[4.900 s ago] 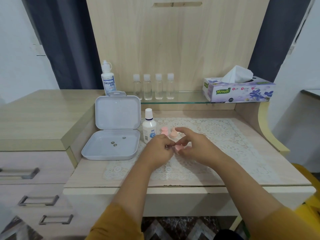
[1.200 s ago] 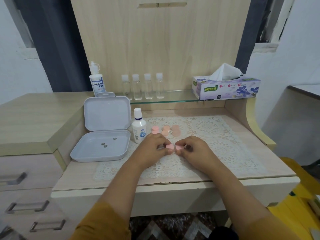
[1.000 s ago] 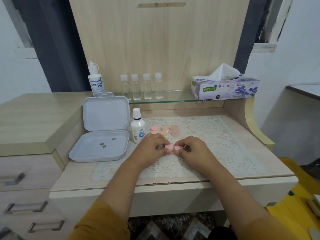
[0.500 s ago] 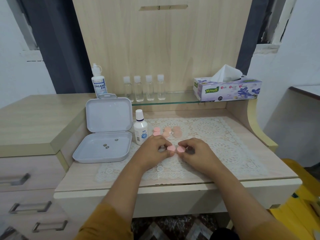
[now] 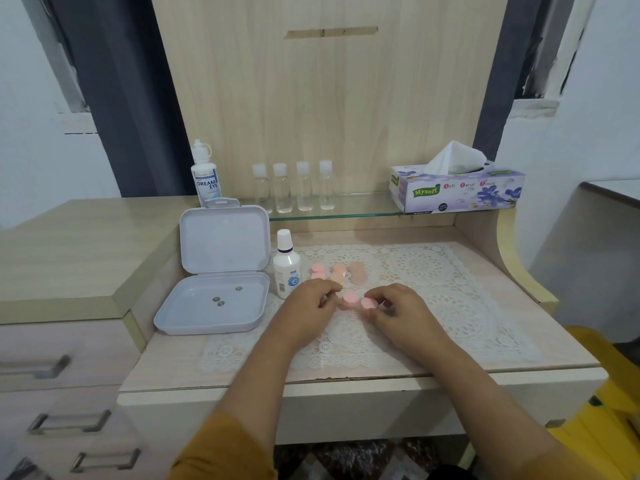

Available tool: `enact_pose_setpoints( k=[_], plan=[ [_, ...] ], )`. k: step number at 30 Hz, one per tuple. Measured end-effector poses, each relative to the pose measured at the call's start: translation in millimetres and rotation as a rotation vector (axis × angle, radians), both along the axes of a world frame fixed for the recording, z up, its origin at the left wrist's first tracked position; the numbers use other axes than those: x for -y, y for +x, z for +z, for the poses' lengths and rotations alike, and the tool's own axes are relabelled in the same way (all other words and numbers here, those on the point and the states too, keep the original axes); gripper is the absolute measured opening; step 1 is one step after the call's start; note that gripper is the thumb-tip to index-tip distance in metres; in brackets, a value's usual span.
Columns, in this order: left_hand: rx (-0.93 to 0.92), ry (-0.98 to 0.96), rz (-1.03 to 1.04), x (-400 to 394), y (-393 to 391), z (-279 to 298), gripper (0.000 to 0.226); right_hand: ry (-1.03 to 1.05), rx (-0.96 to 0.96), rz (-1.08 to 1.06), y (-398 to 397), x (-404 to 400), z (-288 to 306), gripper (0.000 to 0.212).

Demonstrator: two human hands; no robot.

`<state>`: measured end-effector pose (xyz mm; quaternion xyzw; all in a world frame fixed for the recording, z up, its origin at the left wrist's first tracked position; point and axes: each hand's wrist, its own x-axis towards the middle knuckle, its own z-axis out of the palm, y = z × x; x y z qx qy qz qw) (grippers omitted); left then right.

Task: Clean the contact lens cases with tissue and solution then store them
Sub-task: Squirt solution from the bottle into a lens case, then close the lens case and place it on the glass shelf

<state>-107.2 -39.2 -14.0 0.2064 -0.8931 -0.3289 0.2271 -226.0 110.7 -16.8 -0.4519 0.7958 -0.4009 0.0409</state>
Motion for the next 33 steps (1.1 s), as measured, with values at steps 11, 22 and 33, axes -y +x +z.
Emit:
enact_pose_setpoints(
  k=[11, 22, 33],
  plan=[
    [-0.002, -0.035, 0.007, -3, 1, 5, 0.009, -0.009, -0.031, -0.113, -3, 2, 12, 0.018],
    [0.017, -0.075, -0.006, 1, -2, 1, 0.009, -0.101, -0.104, -0.213, -29, 18, 44, 0.018],
    [0.012, -0.100, -0.015, 5, -5, -3, 0.012, -0.193, -0.169, -0.457, -65, 61, 72, 0.027]
  ],
)
